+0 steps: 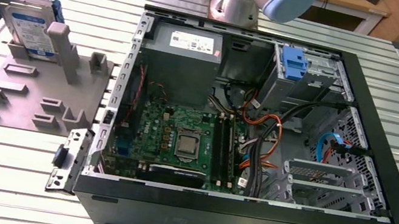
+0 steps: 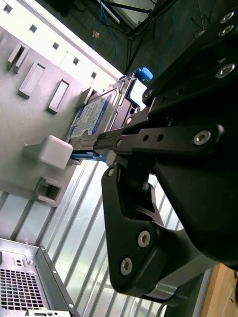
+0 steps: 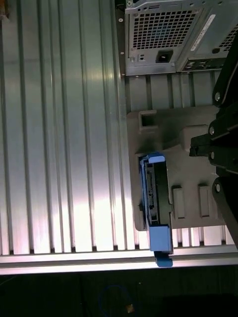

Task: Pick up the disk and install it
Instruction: 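Reach for the disk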

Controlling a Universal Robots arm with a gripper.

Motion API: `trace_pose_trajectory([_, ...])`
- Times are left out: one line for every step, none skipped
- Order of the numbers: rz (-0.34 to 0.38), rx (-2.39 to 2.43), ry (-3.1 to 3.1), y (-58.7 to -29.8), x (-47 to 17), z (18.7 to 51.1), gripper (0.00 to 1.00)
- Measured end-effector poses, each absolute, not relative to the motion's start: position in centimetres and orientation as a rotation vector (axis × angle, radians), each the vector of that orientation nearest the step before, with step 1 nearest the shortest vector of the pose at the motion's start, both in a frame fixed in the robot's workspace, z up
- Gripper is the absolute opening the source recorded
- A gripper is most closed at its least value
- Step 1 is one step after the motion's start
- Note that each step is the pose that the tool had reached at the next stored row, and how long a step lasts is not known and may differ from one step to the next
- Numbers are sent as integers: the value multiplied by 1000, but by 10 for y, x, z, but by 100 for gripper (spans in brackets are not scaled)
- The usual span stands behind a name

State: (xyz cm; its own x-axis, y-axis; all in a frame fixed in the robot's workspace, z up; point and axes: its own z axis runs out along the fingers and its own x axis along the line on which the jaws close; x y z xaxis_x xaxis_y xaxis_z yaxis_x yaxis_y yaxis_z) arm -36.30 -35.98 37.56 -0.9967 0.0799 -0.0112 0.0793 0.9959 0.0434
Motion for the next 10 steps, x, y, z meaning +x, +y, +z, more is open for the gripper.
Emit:
trace_pose_trajectory([67, 125, 3125, -360, -363, 376, 11])
trace_pose_trajectory([67, 125, 3125, -360, -363, 376, 11])
trace_pose_trajectory([67, 125, 3125, -360, -364, 376, 11])
trace_pose_trajectory([67, 125, 3125, -359, -365, 376, 11])
trace_pose_trajectory([67, 125, 3125, -359, -367, 376, 11])
trace_pose_trajectory([67, 125, 3125, -358, -368, 375, 11])
trace_pose_trajectory([67, 125, 3125, -358, -370, 375, 11])
trace_pose_trajectory([67, 125, 3125, -357, -372, 375, 11])
trace_pose_trajectory([67, 125, 3125, -356, -374, 375, 11])
trace_pose_trajectory([67, 125, 3125, -355, -377, 375, 11])
